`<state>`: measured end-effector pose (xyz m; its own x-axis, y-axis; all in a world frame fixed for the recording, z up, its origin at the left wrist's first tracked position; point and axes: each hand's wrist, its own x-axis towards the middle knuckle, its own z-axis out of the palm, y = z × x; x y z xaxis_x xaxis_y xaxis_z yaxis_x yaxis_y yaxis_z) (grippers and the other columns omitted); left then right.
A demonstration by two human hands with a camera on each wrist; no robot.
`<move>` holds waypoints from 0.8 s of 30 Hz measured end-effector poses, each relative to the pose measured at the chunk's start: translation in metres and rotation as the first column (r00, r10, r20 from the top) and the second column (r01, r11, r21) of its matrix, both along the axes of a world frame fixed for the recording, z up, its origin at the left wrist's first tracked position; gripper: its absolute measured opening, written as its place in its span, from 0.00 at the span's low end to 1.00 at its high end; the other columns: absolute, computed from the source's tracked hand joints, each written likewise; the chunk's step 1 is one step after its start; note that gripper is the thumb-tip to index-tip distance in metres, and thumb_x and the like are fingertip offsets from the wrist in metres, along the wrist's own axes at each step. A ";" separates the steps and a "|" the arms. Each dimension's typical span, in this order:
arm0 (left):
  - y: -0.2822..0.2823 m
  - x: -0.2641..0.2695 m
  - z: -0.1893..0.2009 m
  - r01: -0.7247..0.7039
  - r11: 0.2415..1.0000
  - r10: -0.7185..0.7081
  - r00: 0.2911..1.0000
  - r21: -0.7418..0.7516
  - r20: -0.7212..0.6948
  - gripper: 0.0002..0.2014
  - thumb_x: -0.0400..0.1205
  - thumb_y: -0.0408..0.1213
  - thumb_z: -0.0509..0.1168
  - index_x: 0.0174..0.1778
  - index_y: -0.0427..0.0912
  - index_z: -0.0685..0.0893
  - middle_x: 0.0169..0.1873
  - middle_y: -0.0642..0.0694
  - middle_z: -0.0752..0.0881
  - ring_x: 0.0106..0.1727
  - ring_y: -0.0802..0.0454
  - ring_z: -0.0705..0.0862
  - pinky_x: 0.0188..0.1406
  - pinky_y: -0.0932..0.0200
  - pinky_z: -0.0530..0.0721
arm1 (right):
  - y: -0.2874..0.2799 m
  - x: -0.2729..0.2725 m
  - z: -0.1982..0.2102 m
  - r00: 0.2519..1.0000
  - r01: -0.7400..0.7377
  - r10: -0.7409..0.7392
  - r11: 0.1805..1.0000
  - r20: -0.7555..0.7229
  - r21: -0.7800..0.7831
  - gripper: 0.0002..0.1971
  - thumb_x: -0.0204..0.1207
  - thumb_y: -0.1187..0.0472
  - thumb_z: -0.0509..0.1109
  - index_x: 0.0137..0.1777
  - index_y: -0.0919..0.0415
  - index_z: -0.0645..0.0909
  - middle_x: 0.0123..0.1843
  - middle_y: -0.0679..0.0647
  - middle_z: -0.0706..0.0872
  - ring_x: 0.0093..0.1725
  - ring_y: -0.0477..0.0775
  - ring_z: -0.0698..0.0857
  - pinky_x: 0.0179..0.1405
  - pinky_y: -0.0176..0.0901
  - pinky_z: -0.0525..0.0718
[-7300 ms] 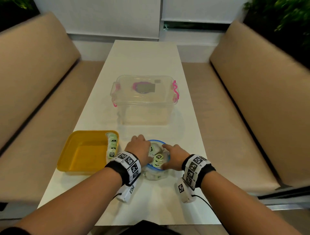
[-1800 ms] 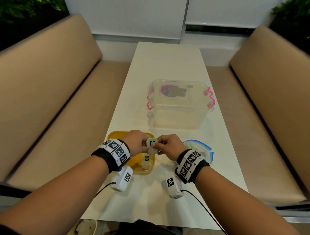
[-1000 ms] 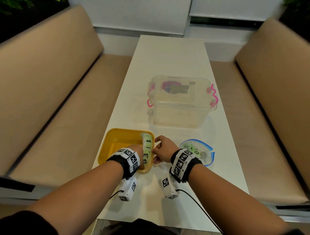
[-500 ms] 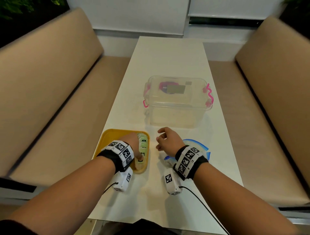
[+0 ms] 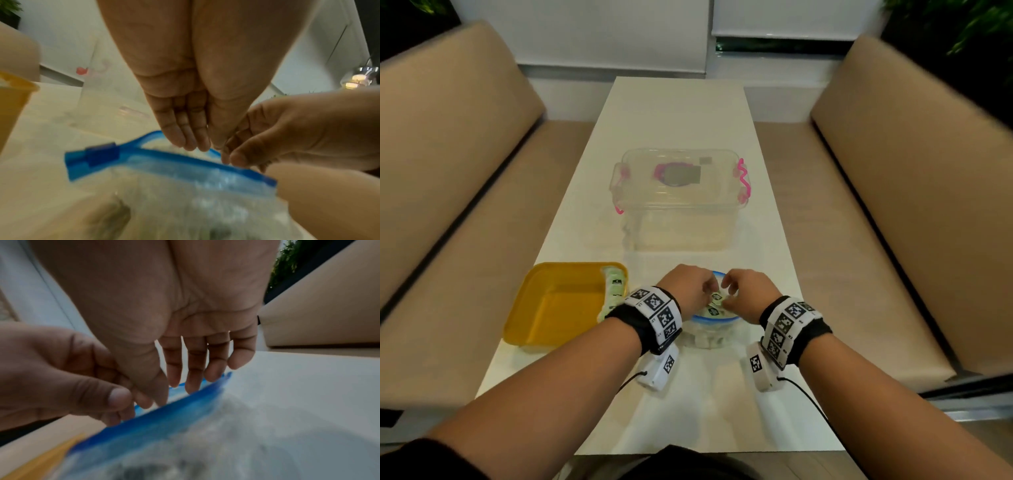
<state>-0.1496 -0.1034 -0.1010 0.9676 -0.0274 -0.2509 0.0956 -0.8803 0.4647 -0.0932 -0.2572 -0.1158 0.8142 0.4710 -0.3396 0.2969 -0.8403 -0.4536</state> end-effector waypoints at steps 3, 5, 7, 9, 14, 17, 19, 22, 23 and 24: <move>-0.010 0.000 -0.015 0.028 0.987 -0.016 0.997 0.157 -0.075 0.18 0.77 0.39 0.73 0.63 0.47 0.84 0.56 0.48 0.88 0.57 0.47 0.85 0.56 0.56 0.82 | -0.010 -0.007 -0.012 0.998 -0.066 0.066 0.991 0.001 -0.115 0.29 0.65 0.52 0.83 0.66 0.54 0.79 0.60 0.53 0.82 0.58 0.57 0.82 0.57 0.49 0.84; -0.011 -0.002 -0.022 0.022 0.976 0.004 0.993 0.216 -0.115 0.21 0.75 0.43 0.75 0.63 0.45 0.82 0.54 0.46 0.87 0.56 0.45 0.85 0.54 0.53 0.83 | -0.014 -0.011 -0.018 0.996 -0.084 0.086 0.990 0.015 -0.113 0.31 0.64 0.52 0.84 0.66 0.58 0.79 0.60 0.55 0.81 0.58 0.58 0.82 0.58 0.47 0.82; -0.010 -0.004 -0.028 -0.016 0.976 0.044 0.991 0.216 -0.126 0.22 0.72 0.45 0.78 0.60 0.44 0.83 0.53 0.46 0.88 0.56 0.44 0.85 0.55 0.51 0.84 | -0.017 -0.013 -0.022 0.997 -0.076 0.077 0.994 0.016 -0.077 0.29 0.64 0.52 0.84 0.63 0.60 0.80 0.59 0.55 0.82 0.56 0.57 0.82 0.57 0.47 0.82; -0.009 -0.006 -0.031 -0.056 0.981 0.081 0.988 0.183 -0.128 0.24 0.73 0.45 0.78 0.63 0.44 0.83 0.56 0.46 0.88 0.58 0.45 0.85 0.60 0.49 0.84 | -0.020 -0.015 -0.026 0.998 -0.055 0.055 0.998 0.001 -0.033 0.28 0.63 0.52 0.84 0.61 0.59 0.79 0.59 0.55 0.81 0.55 0.56 0.81 0.55 0.45 0.81; -0.007 -0.007 -0.033 -0.112 0.988 0.120 0.991 0.110 -0.066 0.17 0.80 0.41 0.71 0.64 0.45 0.84 0.56 0.47 0.89 0.59 0.47 0.85 0.62 0.54 0.81 | -0.026 -0.017 -0.028 0.998 -0.021 0.024 0.998 -0.054 0.060 0.34 0.64 0.52 0.85 0.68 0.57 0.76 0.63 0.53 0.81 0.60 0.55 0.81 0.60 0.44 0.79; -0.010 -0.007 -0.030 -0.077 0.989 0.080 0.996 0.130 -0.025 0.11 0.80 0.39 0.71 0.57 0.48 0.86 0.51 0.49 0.89 0.54 0.48 0.85 0.55 0.58 0.80 | -0.025 -0.018 -0.029 0.997 -0.012 0.020 0.995 -0.075 0.097 0.37 0.65 0.53 0.84 0.73 0.56 0.73 0.64 0.51 0.82 0.61 0.54 0.82 0.62 0.44 0.80; -0.012 -0.007 -0.026 -0.058 0.988 0.059 0.998 0.141 -0.002 0.09 0.80 0.38 0.70 0.55 0.49 0.88 0.49 0.50 0.90 0.53 0.49 0.86 0.55 0.58 0.81 | -0.025 -0.019 -0.030 0.997 -0.009 0.018 0.993 -0.079 0.119 0.36 0.66 0.53 0.83 0.73 0.56 0.73 0.63 0.51 0.83 0.60 0.54 0.82 0.61 0.43 0.80; -0.014 -0.007 -0.019 -0.062 0.989 0.055 0.997 0.138 0.052 0.09 0.81 0.37 0.68 0.53 0.50 0.89 0.49 0.49 0.91 0.52 0.49 0.86 0.56 0.56 0.82 | -0.025 -0.020 -0.026 0.998 -0.005 0.014 0.988 -0.060 0.155 0.32 0.69 0.53 0.81 0.72 0.55 0.75 0.61 0.52 0.84 0.59 0.55 0.83 0.60 0.44 0.80; -0.013 -0.007 -0.016 -0.061 0.988 0.051 0.996 0.140 0.075 0.09 0.81 0.38 0.67 0.53 0.51 0.89 0.49 0.49 0.91 0.51 0.49 0.86 0.55 0.55 0.83 | -0.025 -0.019 -0.024 0.999 -0.005 0.013 0.985 -0.043 0.174 0.30 0.70 0.53 0.80 0.72 0.55 0.75 0.60 0.52 0.84 0.59 0.54 0.83 0.59 0.44 0.80; -0.013 -0.007 -0.012 -0.054 0.988 0.040 0.994 0.145 0.098 0.09 0.81 0.38 0.67 0.54 0.52 0.89 0.49 0.50 0.90 0.50 0.49 0.86 0.54 0.55 0.82 | -0.024 -0.019 -0.022 1.000 -0.007 0.012 0.980 -0.022 0.199 0.28 0.71 0.53 0.79 0.71 0.55 0.76 0.60 0.52 0.83 0.58 0.54 0.83 0.59 0.44 0.80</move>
<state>-0.1563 -0.1164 -0.1134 0.9865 0.0494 -0.1561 0.1005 -0.9353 0.3392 -0.1125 -0.2816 -0.1380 0.8025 0.5384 -0.2571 0.2920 -0.7301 -0.6178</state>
